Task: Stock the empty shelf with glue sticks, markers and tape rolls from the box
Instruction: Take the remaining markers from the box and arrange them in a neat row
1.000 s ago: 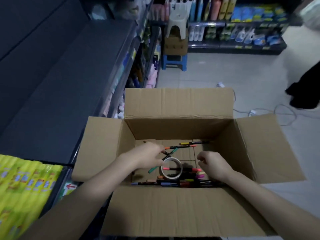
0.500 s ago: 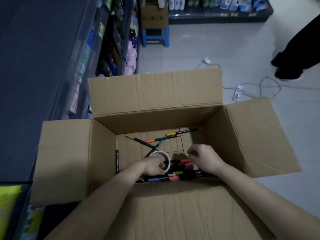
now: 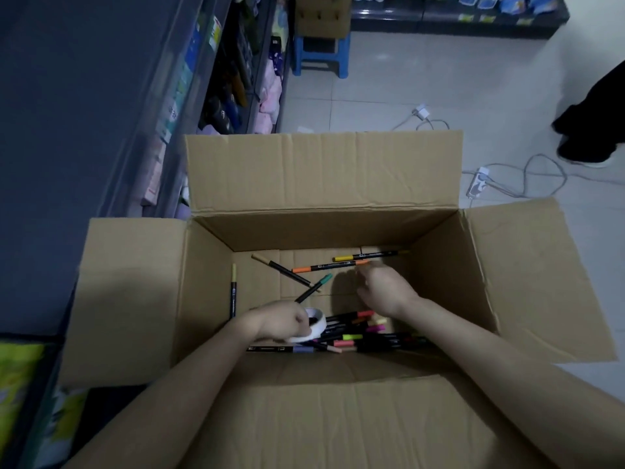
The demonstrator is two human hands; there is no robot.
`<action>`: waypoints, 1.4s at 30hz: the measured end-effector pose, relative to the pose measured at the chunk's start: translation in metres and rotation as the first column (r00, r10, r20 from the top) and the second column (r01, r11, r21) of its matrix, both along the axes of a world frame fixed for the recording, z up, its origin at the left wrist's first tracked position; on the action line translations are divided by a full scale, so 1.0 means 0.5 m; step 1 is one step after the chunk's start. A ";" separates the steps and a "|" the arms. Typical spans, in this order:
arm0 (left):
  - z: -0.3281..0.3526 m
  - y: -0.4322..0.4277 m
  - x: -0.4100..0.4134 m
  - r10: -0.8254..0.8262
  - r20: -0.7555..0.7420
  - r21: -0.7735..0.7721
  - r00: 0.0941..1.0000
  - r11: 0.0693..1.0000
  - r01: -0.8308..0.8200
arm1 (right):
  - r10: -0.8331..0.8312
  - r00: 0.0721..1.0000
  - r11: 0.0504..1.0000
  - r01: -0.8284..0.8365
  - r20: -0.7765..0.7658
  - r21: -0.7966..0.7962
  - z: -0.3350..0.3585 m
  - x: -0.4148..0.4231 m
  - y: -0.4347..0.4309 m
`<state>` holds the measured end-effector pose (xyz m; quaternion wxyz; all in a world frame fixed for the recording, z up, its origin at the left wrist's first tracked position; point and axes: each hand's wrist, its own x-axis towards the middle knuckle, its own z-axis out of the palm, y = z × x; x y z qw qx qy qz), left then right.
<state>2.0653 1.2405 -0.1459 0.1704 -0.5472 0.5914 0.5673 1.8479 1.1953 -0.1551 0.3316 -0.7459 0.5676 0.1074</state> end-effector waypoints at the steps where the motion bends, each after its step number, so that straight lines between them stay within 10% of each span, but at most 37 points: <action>1: 0.007 -0.003 0.004 0.079 -0.020 -0.028 0.997 0.996 -0.079 | 0.034 0.999 0.999 -0.034 -0.030 0.004 -0.009 0.008 -0.007; 13: 0.037 0.018 0.074 0.664 -0.229 -0.227 0.712 0.675 -0.702 | 0.214 0.898 0.959 -0.268 -0.385 -0.094 -0.072 0.043 -0.046; 21: 0.035 0.021 0.073 0.678 -0.214 -0.212 0.703 0.670 -0.711 | 0.313 0.949 0.927 -0.295 -0.044 0.233 -0.038 0.038 -0.022; 42: 0.051 0.032 0.080 0.638 -0.145 -0.239 0.756 0.719 -0.653 | 0.371 0.928 0.819 -0.308 -0.037 0.484 -0.071 0.080 0.064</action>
